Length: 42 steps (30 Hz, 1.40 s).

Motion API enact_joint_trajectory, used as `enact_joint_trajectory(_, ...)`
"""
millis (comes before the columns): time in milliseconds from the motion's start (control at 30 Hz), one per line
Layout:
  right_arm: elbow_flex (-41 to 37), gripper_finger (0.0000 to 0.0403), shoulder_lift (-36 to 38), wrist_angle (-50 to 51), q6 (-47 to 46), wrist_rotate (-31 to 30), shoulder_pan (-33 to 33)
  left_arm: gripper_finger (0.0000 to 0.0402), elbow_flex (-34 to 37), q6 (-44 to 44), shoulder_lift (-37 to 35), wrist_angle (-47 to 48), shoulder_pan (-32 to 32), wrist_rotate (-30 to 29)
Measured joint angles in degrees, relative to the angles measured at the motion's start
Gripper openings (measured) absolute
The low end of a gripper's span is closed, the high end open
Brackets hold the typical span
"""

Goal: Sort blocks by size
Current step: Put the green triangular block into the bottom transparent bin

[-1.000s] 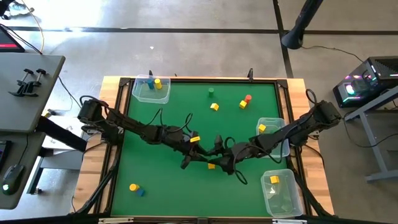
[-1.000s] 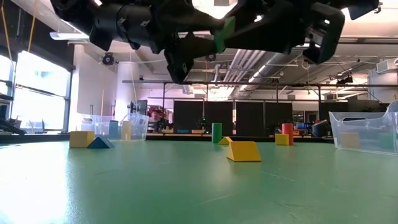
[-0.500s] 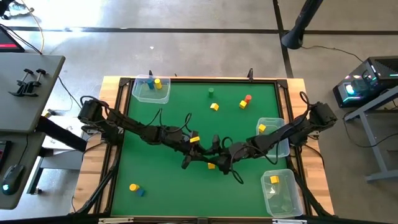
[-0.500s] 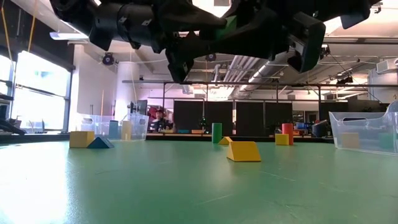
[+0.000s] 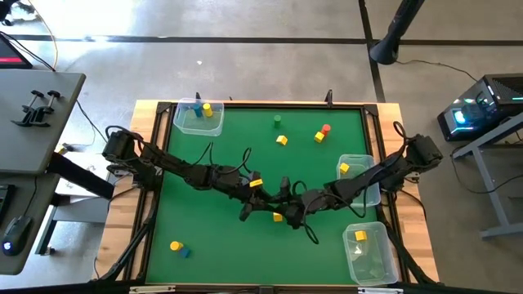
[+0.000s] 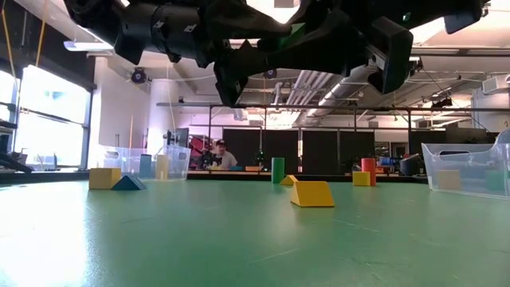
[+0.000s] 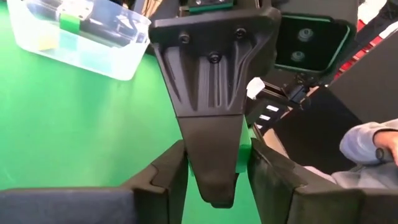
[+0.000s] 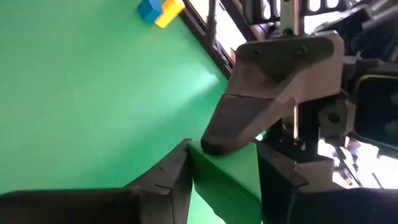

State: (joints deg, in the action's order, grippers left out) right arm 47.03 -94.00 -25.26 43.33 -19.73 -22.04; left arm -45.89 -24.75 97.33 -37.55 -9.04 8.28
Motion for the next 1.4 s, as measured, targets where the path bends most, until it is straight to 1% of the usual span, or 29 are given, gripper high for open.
enact_joint_trajectory(100,0.0,0.0126,0.0,0.1,-0.5,-3.7,-1.0,0.0147,0.0,0.4,-0.1,-0.1,0.0,-0.7)
enact_joint_trajectory(267,-0.2,0.0125,-0.2,2.3,-0.8,-4.3,-2.5,0.0159,-0.2,0.4,-0.3,-0.6,0.1,-0.6)
enact_joint_trajectory(333,-0.2,0.0125,-0.1,3.2,-1.7,-6.2,-3.1,0.016,-0.2,0.3,-0.3,-0.3,0.1,-0.4)
enact_joint_trajectory(433,-0.2,0.0125,1.0,8.3,-3.9,-10.1,-4.4,0.016,-0.2,0.2,-0.4,0.2,0.1,-0.2)
enact_joint_trajectory(500,-0.2,0.0125,3.0,12.7,-6.2,-12.4,-5.8,0.016,-0.2,0.1,-0.9,2.0,0.2,-0.1)
enact_joint_trajectory(567,-0.2,0.0125,5.9,17.8,-10.0,-14.3,-7.7,0.016,-0.2,0.0,-1.4,3.8,0.5,0.0)
enact_joint_trajectory(633,-0.2,0.0125,9.4,24.0,-15.5,-14.6,-9.8,0.0161,-0.1,0.0,-1.8,5.2,0.7,-0.2)
enact_joint_trajectory(700,-0.2,0.0125,13.3,31.9,-24.2,-14.1,-12.3,0.0161,-0.1,0.0,-1.8,6.4,0.9,-0.5)
enact_joint_trajectory(767,-0.2,0.0125,17.1,40.2,-36.0,-11.3,-15.0,0.0161,-0.1,1.0,-1.8,7.2,0.9,-0.7)
enact_joint_trajectory(833,-0.2,0.0125,20.5,48.1,-51.0,-6.4,-17.7,0.0161,-0.1,2.6,-1.8,8.5,0.9,-2.4)
enact_joint_trajectory(900,-0.2,0.0125,23.0,53.7,-67.5,-0.9,-20.5,0.0161,-0.1,3.4,-1.7,10.7,0.8,-5.6)
enact_joint_trajectory(967,-0.2,0.0125,24.2,57.4,-82.6,3.9,-24.2,0.0161,0.0,3.9,-1.6,11.6,0.7,-8.1)
enact_joint_trajectory(1033,-0.2,0.0125,24.3,59.0,-95.3,8.1,-28.4,0.0161,0.0,4.0,-1.7,12.3,0.7,-10.0)
enact_joint_trajectory(1133,-0.2,0.0125,24.0,60.8,-110.5,12.0,-34.1,0.0161,0.0,4.4,-1.7,13.2,0.7,-11.8)
enact_joint_trajectory(1233,-0.2,0.0126,23.7,63.3,-123.0,12.8,-38.7,0.0161,0.0,5.0,-1.7,12.9,0.7,-12.0)
enact_joint_trajectory(1400,-0.2,0.0126,23.2,65.4,-137.7,15.9,-43.1,0.0161,0.0,5.0,-1.7,13.2,0.7,-12.0)
